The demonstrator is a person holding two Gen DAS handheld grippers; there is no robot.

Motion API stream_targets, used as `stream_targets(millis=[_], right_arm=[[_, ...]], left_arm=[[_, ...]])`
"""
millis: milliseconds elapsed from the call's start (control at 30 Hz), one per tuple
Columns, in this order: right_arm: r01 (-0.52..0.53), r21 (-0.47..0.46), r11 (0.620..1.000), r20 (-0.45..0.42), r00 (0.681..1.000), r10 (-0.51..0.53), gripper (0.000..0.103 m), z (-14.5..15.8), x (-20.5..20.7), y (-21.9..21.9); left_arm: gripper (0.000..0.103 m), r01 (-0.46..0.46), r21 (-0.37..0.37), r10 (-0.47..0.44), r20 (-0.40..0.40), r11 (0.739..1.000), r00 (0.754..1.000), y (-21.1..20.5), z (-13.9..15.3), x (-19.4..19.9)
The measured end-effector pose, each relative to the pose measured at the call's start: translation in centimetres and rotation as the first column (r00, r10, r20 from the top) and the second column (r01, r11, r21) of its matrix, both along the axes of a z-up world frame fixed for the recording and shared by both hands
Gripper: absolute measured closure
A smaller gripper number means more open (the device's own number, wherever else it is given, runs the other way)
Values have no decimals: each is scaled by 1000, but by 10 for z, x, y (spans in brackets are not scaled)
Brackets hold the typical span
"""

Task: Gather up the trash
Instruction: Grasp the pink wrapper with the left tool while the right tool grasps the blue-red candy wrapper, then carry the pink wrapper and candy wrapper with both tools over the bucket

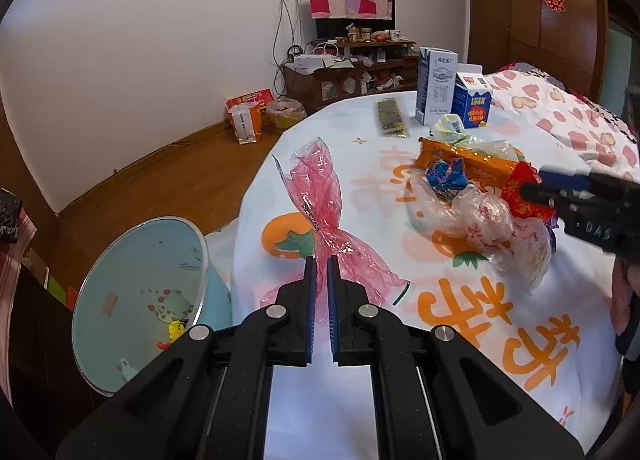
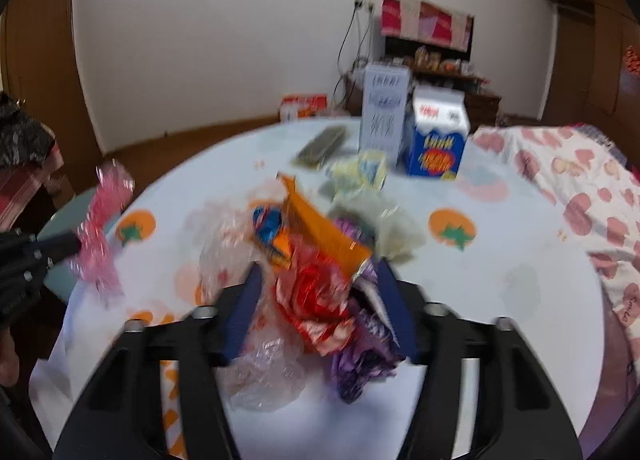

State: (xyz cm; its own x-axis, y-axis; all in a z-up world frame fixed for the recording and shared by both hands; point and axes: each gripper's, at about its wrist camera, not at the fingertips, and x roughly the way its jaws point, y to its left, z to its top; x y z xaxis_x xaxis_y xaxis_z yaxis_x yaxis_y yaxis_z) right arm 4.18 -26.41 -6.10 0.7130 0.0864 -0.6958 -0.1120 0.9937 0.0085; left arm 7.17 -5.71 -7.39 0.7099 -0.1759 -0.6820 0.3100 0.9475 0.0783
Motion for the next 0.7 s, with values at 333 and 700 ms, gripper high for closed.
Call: stream_targets(millis=[333, 700], right_arm=[[-51, 5, 999, 72, 996, 51, 95, 13, -19, 17], [-87, 24, 996, 168, 982, 82, 95, 45, 3, 49]], left_arm=[[97, -35, -23, 36, 22, 999, 999, 19, 13, -6], [97, -120, -28, 121, 47, 992, 992, 56, 23, -4]])
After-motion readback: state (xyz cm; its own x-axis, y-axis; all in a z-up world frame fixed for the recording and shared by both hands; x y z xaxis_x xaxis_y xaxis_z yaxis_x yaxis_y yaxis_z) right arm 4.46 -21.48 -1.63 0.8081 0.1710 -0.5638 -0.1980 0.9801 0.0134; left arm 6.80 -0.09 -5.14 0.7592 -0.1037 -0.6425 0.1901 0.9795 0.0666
